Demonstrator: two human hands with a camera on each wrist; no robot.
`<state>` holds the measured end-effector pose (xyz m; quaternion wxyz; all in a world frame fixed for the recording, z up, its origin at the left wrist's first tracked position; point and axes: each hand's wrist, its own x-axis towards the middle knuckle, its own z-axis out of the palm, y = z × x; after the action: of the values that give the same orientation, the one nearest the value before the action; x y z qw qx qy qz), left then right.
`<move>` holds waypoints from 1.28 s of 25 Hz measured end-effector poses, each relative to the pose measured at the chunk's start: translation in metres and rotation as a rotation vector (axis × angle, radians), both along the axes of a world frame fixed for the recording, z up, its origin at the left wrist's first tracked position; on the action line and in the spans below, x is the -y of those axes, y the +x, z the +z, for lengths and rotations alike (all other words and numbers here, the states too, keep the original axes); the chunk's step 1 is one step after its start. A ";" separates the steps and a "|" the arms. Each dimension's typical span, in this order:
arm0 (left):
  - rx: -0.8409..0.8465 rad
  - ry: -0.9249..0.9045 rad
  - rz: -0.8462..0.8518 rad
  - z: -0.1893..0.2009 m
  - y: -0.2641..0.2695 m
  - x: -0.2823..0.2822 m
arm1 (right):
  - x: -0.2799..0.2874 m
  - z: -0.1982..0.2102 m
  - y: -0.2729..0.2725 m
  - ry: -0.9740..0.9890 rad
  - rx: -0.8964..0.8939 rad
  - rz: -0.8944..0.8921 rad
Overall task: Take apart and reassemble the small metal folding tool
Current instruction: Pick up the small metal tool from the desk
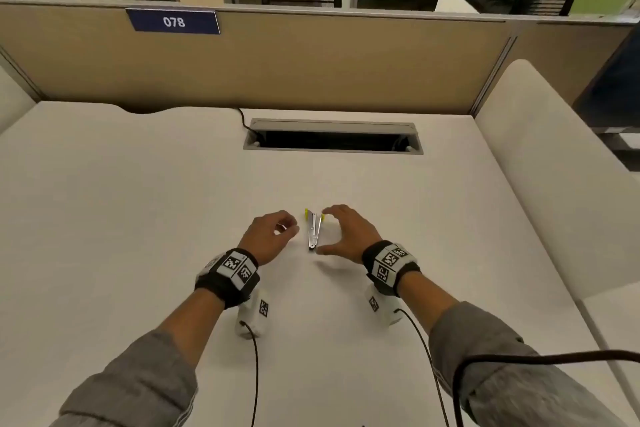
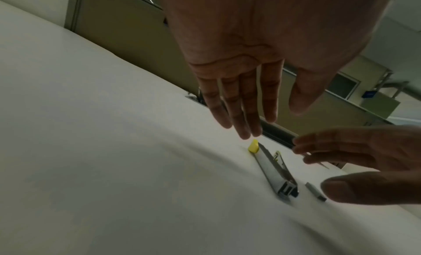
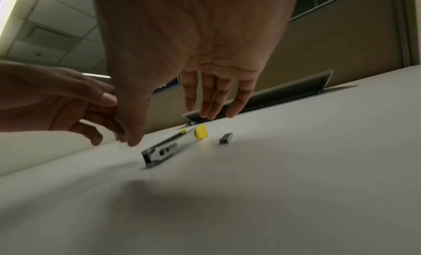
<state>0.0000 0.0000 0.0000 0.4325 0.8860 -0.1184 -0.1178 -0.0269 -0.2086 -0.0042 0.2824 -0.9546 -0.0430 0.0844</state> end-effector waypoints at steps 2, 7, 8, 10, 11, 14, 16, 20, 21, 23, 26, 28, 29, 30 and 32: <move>-0.016 0.017 0.005 -0.005 0.007 0.005 | -0.005 0.001 0.008 -0.049 -0.052 0.022; -0.073 0.036 -0.015 -0.016 0.012 0.017 | -0.011 -0.008 0.020 -0.151 -0.122 0.061; -0.076 0.033 -0.018 -0.015 0.013 0.019 | -0.010 -0.009 0.023 -0.151 -0.124 0.060; -0.081 0.008 -0.008 -0.016 0.014 0.022 | -0.012 -0.011 0.025 -0.136 -0.104 0.049; -0.080 -0.003 -0.001 -0.017 0.015 0.023 | -0.013 -0.012 0.025 -0.121 -0.095 0.050; -0.060 0.010 0.048 -0.018 0.014 0.023 | -0.012 -0.010 0.023 -0.035 -0.034 0.053; -0.102 -0.029 0.099 -0.016 0.014 0.022 | -0.011 -0.005 0.020 0.047 0.019 0.048; -0.225 -0.220 0.097 -0.004 0.008 0.027 | -0.015 0.011 0.015 0.146 0.127 0.075; -0.235 -0.277 0.093 0.000 0.005 0.028 | -0.016 0.014 0.014 0.167 0.154 0.086; -0.218 -0.369 0.099 0.007 0.002 0.030 | -0.018 0.019 0.011 0.220 0.206 0.080; -0.166 -0.445 0.103 0.021 -0.004 0.030 | -0.018 0.026 0.007 0.303 0.214 0.047; -0.138 -0.463 0.098 0.026 -0.007 0.031 | -0.018 0.031 0.004 0.385 0.161 0.001; -0.133 -0.476 0.096 0.028 -0.008 0.031 | -0.017 0.033 0.004 0.448 0.121 -0.036; -0.136 -0.497 0.089 0.030 -0.010 0.031 | -0.017 0.035 0.003 0.530 0.083 -0.079; -0.141 -0.528 0.062 0.033 -0.012 0.032 | -0.016 0.039 0.003 0.681 0.058 -0.158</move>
<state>-0.0118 -0.0316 0.0327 0.6589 0.7355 -0.0876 -0.1308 -0.0239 -0.1927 0.0346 0.5888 -0.8081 -0.0027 0.0159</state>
